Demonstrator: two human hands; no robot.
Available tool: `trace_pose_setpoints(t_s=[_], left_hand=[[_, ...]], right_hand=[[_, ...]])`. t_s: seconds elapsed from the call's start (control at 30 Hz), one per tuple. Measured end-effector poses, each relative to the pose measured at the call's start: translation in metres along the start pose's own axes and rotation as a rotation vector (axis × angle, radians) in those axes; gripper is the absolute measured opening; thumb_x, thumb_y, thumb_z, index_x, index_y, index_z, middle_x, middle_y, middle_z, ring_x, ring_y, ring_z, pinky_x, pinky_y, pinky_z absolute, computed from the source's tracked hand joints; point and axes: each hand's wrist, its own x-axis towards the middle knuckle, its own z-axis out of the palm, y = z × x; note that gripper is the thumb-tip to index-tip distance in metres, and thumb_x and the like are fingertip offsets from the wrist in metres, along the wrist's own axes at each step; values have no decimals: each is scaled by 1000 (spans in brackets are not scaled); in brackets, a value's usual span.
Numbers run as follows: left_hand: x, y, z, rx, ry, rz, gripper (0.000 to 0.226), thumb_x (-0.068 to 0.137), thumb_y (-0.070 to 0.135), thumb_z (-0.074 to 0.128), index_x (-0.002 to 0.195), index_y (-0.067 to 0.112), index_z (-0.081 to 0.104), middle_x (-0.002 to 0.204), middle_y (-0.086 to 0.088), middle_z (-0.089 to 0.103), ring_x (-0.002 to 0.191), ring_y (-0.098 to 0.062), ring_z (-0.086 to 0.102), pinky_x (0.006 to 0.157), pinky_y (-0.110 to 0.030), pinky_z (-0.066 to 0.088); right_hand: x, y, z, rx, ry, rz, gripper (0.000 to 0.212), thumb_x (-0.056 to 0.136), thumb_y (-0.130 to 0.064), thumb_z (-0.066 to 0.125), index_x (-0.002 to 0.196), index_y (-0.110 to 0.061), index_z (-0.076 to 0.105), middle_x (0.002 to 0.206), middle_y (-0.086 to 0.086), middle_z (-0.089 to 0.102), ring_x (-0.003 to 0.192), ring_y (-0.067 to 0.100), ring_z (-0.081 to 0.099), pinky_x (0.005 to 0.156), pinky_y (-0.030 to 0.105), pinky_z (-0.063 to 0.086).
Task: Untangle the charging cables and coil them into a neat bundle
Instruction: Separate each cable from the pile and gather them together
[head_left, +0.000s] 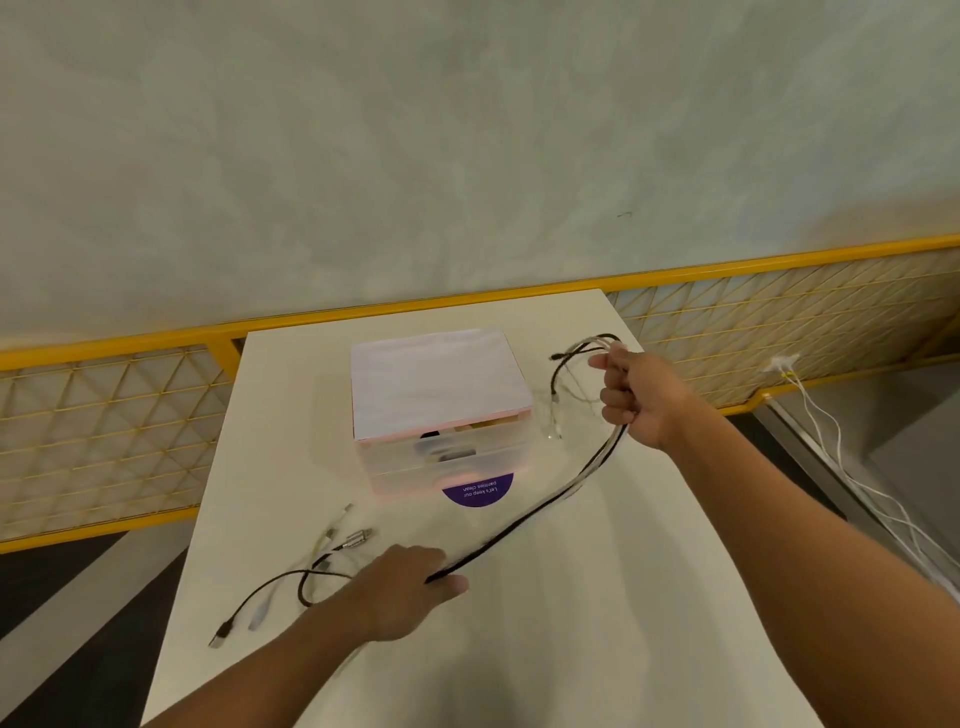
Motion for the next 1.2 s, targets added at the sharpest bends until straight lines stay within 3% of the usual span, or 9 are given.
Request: trace_pose_setpoints(t_s=[0.17, 0.43, 0.6, 0.7, 0.77, 0.87, 1.0, 1.07, 1.2], left_hand=[[-8, -23, -15, 20, 135, 3, 40, 99, 53, 49, 69, 27, 39, 66, 5, 50, 62, -6, 47, 56, -18, 32], [-8, -3, -43, -103, 149, 122, 34, 102, 45, 44, 80, 19, 51, 69, 10, 52, 63, -7, 45, 65, -22, 38], [-3, 8, -48, -82, 179, 134, 35, 103, 44, 44, 72, 28, 47, 69, 9, 52, 67, -9, 47, 64, -24, 39], [0, 14, -52, -73, 175, 141, 36, 103, 43, 46, 70, 30, 47, 70, 8, 54, 69, -12, 50, 64, -26, 41], [1, 20, -54, -68, 172, 140, 36, 103, 42, 47, 71, 28, 49, 72, 9, 53, 69, -12, 50, 66, -28, 45], [1, 30, -60, -74, 163, 131, 35, 104, 44, 45, 74, 26, 51, 76, 7, 55, 71, -15, 54, 75, -36, 53], [-1, 40, -70, -5, 195, 146, 28, 105, 39, 42, 89, 25, 61, 94, 1, 66, 88, -22, 60, 83, -37, 50], [-4, 41, -74, -59, 204, 166, 20, 105, 32, 44, 101, 30, 64, 101, 4, 67, 91, -18, 60, 81, -30, 46], [-13, 30, -81, -106, 239, 138, 20, 101, 42, 53, 84, 29, 52, 79, 11, 56, 69, -7, 51, 59, -21, 35]], right_hand=[[15, 31, -19, -17, 19, 27, 36, 108, -34, 40, 94, -8, 59, 56, -5, 25, 41, 9, 19, 38, 24, 20], [26, 106, -47, -183, 259, 230, 22, 107, -23, 41, 103, -5, 54, 65, 5, 38, 53, 16, 32, 52, 31, 34], [28, 115, -55, -378, 310, 275, 29, 100, -24, 56, 119, -3, 54, 98, 15, 60, 87, 30, 60, 82, 42, 52], [20, 98, -41, -862, 376, 137, 57, 91, -30, 66, 136, 0, 49, 130, 20, 56, 120, 39, 55, 100, 44, 47], [7, 79, -21, -935, 424, -158, 53, 89, -28, 66, 136, -7, 53, 132, 16, 57, 122, 35, 55, 103, 44, 45], [-24, 45, 18, -718, 74, -502, 24, 88, -10, 65, 110, -18, 70, 106, 3, 73, 101, 19, 68, 91, 34, 51], [-64, 34, 72, -927, -711, -303, 43, 83, 3, 67, 122, -15, 65, 108, 2, 73, 99, 16, 69, 86, 29, 56], [-70, 49, 88, -1146, -828, -307, 36, 81, -3, 70, 116, -11, 63, 98, 5, 72, 88, 19, 69, 82, 36, 55], [-67, 73, 96, -1238, -675, -414, 10, 84, -10, 66, 76, -5, 63, 67, 4, 56, 61, 16, 48, 62, 34, 38]])
